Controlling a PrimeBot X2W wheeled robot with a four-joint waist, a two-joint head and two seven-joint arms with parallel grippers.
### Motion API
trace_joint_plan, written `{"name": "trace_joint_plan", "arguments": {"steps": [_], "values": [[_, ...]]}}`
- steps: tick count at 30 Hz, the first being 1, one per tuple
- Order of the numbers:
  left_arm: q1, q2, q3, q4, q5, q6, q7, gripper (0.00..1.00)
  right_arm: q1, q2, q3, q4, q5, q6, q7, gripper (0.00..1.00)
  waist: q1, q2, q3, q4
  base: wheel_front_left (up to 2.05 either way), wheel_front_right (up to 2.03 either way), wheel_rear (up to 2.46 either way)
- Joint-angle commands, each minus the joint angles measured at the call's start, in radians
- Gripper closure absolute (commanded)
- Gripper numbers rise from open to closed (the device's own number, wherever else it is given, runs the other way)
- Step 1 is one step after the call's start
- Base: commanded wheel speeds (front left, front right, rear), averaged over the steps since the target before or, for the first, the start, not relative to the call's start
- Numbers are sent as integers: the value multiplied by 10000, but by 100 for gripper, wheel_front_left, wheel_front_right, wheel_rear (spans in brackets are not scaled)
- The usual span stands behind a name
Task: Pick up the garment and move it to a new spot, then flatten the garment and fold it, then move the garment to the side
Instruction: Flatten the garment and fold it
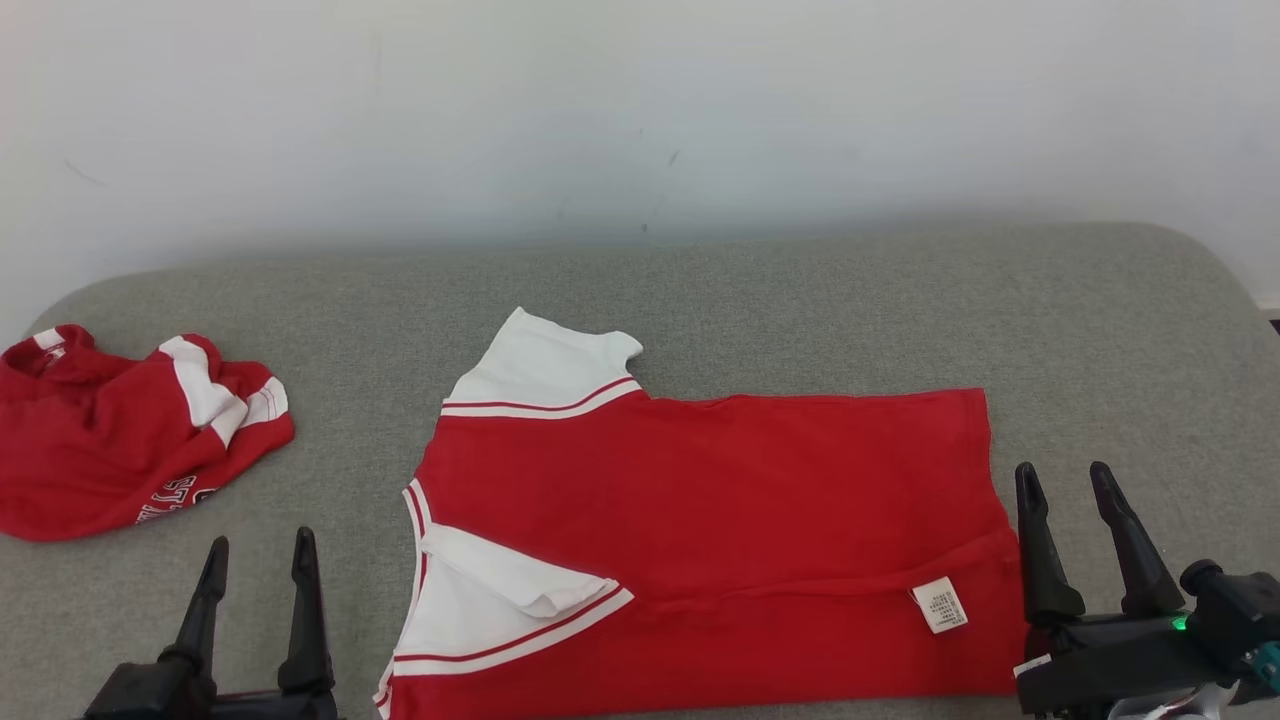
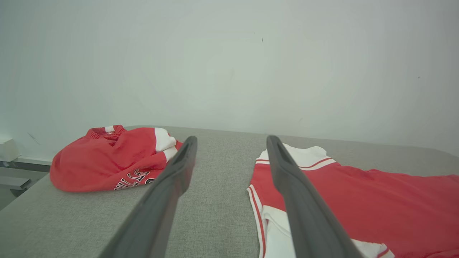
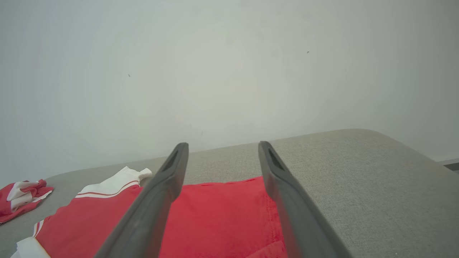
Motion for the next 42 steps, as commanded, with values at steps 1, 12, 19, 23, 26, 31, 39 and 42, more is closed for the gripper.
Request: {"name": "trace_joint_plan", "arguments": {"steps": [1, 12, 19, 23, 26, 31, 39, 42], "values": [[231, 22, 52, -138, 121, 63, -34, 0, 204, 121, -63, -180, -144, -24, -87, 0, 0, 0, 9, -11, 0, 0, 0], [773, -160, 249, -450, 565, 152, -34, 0, 900, 597, -245, -727, -507, -24, -150, 0, 0, 0, 133, -30, 0, 0, 0], [1041, -186, 381, -486, 809, -12, -34, 0, 1048, 572, -230, -546, -531, -24, -146, 0, 0, 0, 129, -28, 0, 0, 0], [1123, -215, 454, -441, 828, -71, -34, 0, 1027, 545, -172, -430, -460, -24, -143, 0, 0, 0, 142, -21, 0, 0, 0], [984, -288, 487, -325, 746, -106, -34, 0, 828, 488, -116, -325, -402, -24, -144, 0, 0, 0, 236, -69, 0, 0, 0], [-78, 61, 404, 119, 756, -446, 104, 0, 73, 294, -92, 199, -354, -24, -144, 0, 0, 0, 573, -200, 0, 0, 0], [-3184, 918, 156, 625, 609, -1139, 1154, 0, -2430, -186, -17, 1704, -233, -24, 746, 0, 0, 0, 1775, -584, 0, 0, 0], [-4469, 1317, 32, 946, 468, -1345, 1717, 0, -3595, -249, 109, 2369, -237, -24, 1193, 0, 0, 0, 2411, -831, 0, 0, 0]]}}
